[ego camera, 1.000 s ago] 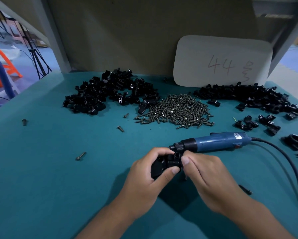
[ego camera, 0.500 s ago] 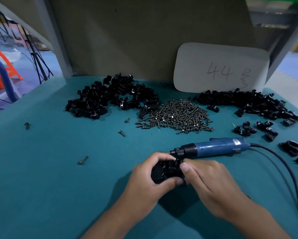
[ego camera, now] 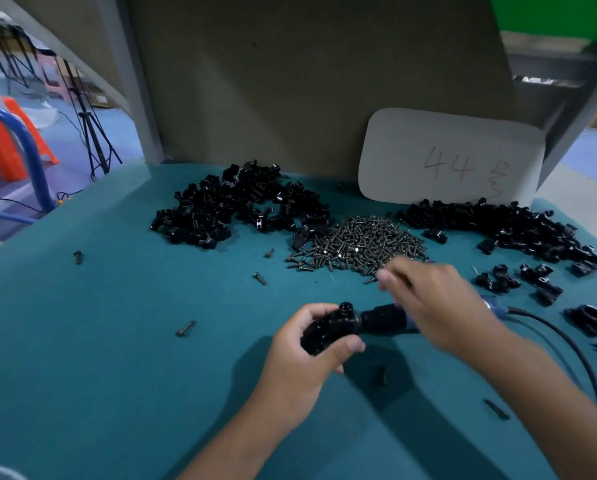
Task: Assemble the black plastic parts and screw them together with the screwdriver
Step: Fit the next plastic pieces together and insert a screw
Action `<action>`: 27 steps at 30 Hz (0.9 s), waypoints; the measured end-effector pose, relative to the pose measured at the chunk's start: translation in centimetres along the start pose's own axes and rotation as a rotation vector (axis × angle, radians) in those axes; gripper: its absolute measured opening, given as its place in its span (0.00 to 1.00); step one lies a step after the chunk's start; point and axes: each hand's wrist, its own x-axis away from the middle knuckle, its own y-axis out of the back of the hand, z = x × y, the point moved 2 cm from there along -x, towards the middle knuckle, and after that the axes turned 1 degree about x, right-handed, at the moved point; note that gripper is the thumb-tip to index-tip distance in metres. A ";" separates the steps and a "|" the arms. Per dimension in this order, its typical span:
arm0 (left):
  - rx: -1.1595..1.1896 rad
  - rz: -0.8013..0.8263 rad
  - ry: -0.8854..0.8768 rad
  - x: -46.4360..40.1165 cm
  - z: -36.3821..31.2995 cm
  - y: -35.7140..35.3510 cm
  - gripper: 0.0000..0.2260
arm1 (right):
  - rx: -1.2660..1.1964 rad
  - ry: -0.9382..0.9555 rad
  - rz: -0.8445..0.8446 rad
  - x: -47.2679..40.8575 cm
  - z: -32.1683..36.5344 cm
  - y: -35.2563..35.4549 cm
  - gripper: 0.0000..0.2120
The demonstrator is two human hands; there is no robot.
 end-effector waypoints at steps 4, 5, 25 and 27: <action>0.282 0.000 0.072 -0.2 -0.5 0.3 0.19 | 0.150 -0.033 0.250 -6.9 -3.6 -1.9 0.04; 0.353 0.010 0.096 -0.3 -0.6 0.4 0.20 | 0.164 -0.043 0.301 -7.8 -4.3 -2.6 0.04; 0.550 0.083 0.189 -0.7 -0.1 0.7 0.24 | -0.335 0.207 -0.347 4.9 2.9 0.0 0.01; 0.489 0.091 0.178 -0.7 0.0 0.6 0.26 | -0.357 0.211 -0.417 6.0 3.2 -0.5 0.03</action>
